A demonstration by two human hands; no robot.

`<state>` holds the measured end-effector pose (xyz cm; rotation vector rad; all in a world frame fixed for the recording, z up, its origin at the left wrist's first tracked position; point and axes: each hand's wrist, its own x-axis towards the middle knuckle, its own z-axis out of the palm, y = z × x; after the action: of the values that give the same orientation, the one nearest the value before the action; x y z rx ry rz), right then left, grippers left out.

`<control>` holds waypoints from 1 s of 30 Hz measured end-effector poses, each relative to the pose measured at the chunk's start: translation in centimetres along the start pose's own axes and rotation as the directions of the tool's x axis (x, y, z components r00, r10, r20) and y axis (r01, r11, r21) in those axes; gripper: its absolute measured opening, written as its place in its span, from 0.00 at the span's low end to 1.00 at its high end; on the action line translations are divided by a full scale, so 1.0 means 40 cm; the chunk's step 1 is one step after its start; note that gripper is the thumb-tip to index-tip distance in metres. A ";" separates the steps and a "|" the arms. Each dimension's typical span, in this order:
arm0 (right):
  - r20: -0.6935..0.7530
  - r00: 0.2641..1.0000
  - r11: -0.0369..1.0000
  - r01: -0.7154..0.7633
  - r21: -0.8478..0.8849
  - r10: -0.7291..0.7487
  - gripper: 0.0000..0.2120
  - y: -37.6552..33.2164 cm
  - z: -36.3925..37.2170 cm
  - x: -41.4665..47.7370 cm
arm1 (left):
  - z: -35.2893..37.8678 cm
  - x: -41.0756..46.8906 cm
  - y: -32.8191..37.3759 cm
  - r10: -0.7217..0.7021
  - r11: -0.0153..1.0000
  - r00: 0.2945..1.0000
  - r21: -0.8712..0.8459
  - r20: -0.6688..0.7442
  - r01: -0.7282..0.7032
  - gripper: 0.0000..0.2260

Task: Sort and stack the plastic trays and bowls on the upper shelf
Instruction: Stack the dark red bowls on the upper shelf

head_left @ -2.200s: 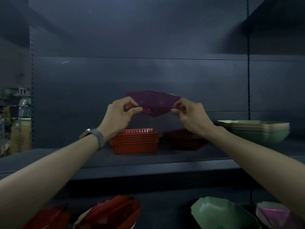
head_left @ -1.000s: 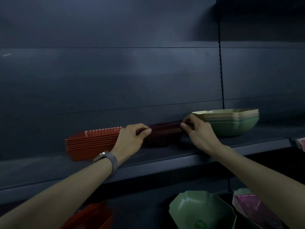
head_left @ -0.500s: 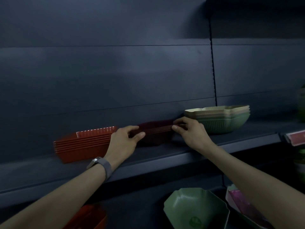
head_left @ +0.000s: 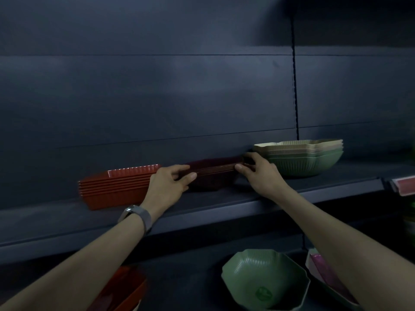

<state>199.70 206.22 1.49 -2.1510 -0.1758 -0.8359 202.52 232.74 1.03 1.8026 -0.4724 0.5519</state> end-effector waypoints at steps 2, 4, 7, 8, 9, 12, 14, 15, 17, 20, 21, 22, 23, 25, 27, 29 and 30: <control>0.009 1.000 0.999 -0.025 -0.041 0.026 0.25 -0.003 -0.003 -0.001 | 0.002 -0.003 0.004 -0.015 1.000 1.000 -0.023 -0.004 0.015 0.18; 0.026 1.000 0.999 -0.012 -0.050 0.013 0.22 -0.004 -0.002 -0.003 | 0.003 -0.005 0.009 -0.028 0.999 1.000 -0.032 -0.010 0.028 0.18; 0.021 1.000 0.999 -0.009 -0.033 0.010 0.20 -0.009 -0.001 -0.008 | 0.004 -0.002 0.006 -0.024 1.000 1.000 -0.004 -0.020 0.024 0.19; 0.011 1.000 1.000 -0.008 -0.028 0.008 0.20 -0.010 0.001 -0.009 | 0.003 -0.003 0.007 -0.024 1.000 0.999 0.003 -0.027 0.024 0.19; -0.002 1.000 1.000 -0.007 -0.026 0.007 0.20 -0.011 0.002 -0.012 | 0.001 -0.004 0.008 -0.024 1.000 0.999 0.010 -0.033 0.024 0.19; -0.076 0.997 1.000 0.005 -0.021 -0.006 0.20 -0.020 0.001 -0.025 | -0.006 -0.017 0.022 0.025 0.992 0.998 0.125 -0.059 -0.018 0.19; -0.153 0.988 1.000 0.021 0.016 -0.018 0.17 -0.026 -0.002 -0.036 | -0.013 -0.029 0.041 0.091 0.956 0.993 0.286 -0.076 -0.066 0.18; -0.191 0.981 0.999 0.033 0.026 -0.027 0.14 -0.029 -0.004 -0.039 | -0.014 -0.033 0.050 0.127 0.935 0.988 0.342 -0.087 -0.090 0.17; -0.239 0.969 0.998 0.068 -0.002 -0.067 0.10 -0.030 -0.011 -0.054 | -0.012 -0.042 0.065 0.222 0.895 0.969 0.416 -0.105 -0.160 0.14; -0.280 0.946 0.987 0.162 -0.022 -0.161 0.06 -0.026 -0.032 -0.106 | 0.004 -0.083 0.083 0.409 0.824 0.907 0.468 -0.102 -0.319 0.10; -0.290 0.937 0.980 0.197 -0.019 -0.194 0.06 -0.020 -0.042 -0.131 | 0.013 -0.107 0.089 0.491 0.785 0.868 0.471 -0.077 -0.403 0.10; -0.298 0.928 0.974 0.227 -0.022 -0.223 0.05 -0.013 -0.051 -0.160 | 0.023 -0.136 0.097 0.571 0.737 0.820 0.461 -0.033 -0.494 0.11; -0.306 0.920 0.968 0.250 -0.018 -0.243 0.04 -0.002 -0.058 -0.190 | 0.036 -0.169 0.103 0.634 0.690 0.773 0.432 0.026 -0.580 0.11; -0.326 0.909 0.961 0.277 -0.001 -0.262 0.04 0.025 -0.069 -0.260 | 0.068 -0.245 0.098 0.673 0.653 0.725 0.342 0.149 -0.676 0.10; -0.356 0.880 0.944 0.330 -0.020 -0.315 0.02 0.057 -0.080 -0.330 | 0.104 -0.318 0.071 0.614 0.699 0.754 0.284 0.234 -0.657 0.09; -0.353 0.850 0.918 0.390 -0.079 -0.391 0.01 0.104 -0.088 -0.391 | 0.145 -0.378 0.023 0.515 0.770 0.802 0.249 0.303 -0.588 0.08; -0.330 0.856 0.916 0.391 -0.094 -0.399 0.02 0.131 -0.089 -0.417 | 0.167 -0.401 -0.006 0.452 0.812 0.827 0.229 0.335 -0.537 0.08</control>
<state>187.06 202.58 -10.55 -1.9770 -0.4407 -1.4433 190.56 227.11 -10.26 2.0745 -1.1244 0.7836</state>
